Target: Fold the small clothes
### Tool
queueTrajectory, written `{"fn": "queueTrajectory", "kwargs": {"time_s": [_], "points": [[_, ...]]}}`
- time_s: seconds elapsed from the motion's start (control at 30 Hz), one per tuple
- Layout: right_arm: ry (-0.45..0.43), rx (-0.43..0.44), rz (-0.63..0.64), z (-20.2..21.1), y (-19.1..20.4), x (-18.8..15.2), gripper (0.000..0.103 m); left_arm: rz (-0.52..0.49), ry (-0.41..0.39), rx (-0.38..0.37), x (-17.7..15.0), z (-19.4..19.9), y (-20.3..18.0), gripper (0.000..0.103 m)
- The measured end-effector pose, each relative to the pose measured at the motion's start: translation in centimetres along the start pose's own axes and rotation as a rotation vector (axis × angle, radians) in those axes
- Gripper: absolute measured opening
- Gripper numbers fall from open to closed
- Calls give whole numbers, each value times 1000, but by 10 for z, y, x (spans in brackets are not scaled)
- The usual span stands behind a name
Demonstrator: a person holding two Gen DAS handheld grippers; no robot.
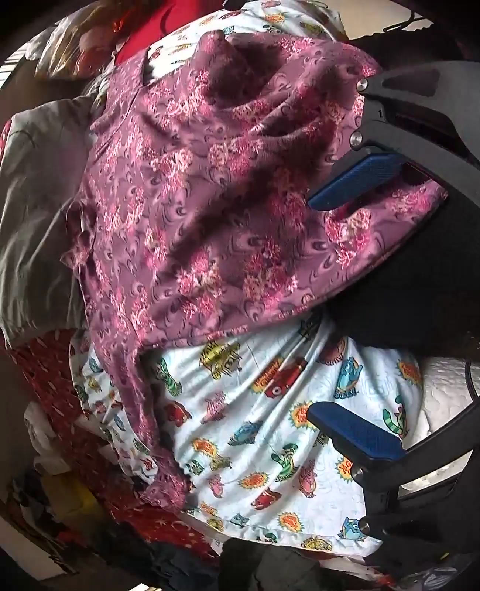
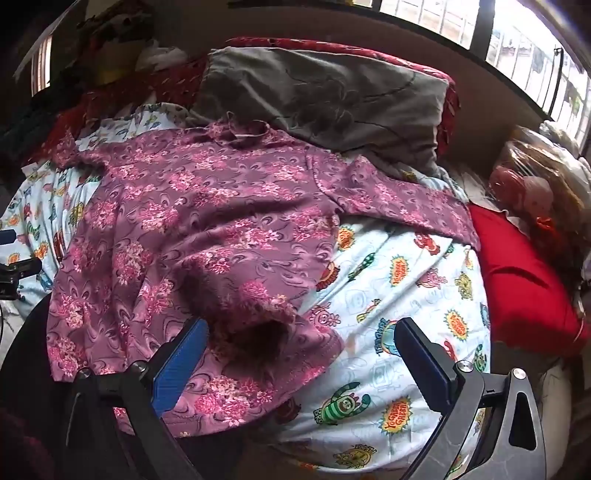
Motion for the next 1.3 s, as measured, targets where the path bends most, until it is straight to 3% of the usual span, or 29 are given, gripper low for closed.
{"fn": "queueTrajectory", "kwargs": {"time_s": [0.5, 1.3], "points": [[-12, -35, -26, 1, 3, 4, 100, 11, -12, -57, 5, 2, -6, 103], [6, -46, -32, -12, 5, 5, 100, 7, 26, -75, 4, -13, -10, 103]]}}
Point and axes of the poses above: each gripper's, at about its wrist camera, not at the fingertips, and z roughly against the way its jaws point, y to its left, x to its top, the point moved 5 cm from there along -z, roughly the way its jaws point, and after that the axes turned 9 degrees about x, right-handed, at the moved point
